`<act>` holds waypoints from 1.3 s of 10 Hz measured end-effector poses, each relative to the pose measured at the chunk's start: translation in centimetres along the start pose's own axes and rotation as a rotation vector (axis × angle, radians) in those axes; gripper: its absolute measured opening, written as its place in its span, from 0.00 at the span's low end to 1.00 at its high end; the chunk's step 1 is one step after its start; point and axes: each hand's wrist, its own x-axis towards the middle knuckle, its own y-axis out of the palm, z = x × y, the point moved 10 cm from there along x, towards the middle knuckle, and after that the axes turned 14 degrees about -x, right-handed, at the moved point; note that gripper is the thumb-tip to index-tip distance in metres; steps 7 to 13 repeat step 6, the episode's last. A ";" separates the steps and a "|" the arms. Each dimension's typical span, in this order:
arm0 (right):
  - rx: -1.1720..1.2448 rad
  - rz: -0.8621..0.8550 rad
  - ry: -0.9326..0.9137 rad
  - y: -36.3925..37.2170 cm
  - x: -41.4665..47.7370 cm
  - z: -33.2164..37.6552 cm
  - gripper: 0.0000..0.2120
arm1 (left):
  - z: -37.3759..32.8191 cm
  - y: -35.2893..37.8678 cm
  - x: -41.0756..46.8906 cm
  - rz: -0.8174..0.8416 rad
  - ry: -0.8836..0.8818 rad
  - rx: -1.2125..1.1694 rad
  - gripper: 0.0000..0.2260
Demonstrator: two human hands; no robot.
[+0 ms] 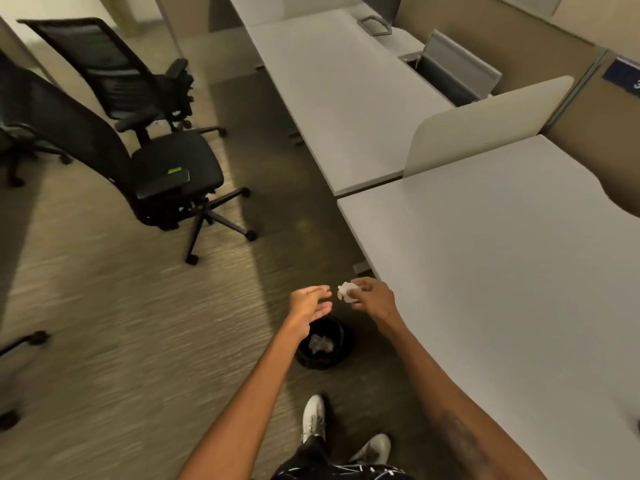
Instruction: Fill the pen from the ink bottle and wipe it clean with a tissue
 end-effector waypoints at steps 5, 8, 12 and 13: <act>-0.095 0.088 0.320 8.7 3.5 -2.8 0.23 | 2.2 -9.9 4.8 -0.124 -0.168 0.010 0.12; -0.145 0.117 0.308 9.2 4.1 -1.9 0.28 | 2.0 -10.1 5.0 -0.124 -0.185 0.005 0.13; -0.145 0.117 0.308 9.2 4.1 -1.9 0.28 | 2.0 -10.1 5.0 -0.124 -0.185 0.005 0.13; -0.145 0.117 0.308 9.2 4.1 -1.9 0.28 | 2.0 -10.1 5.0 -0.124 -0.185 0.005 0.13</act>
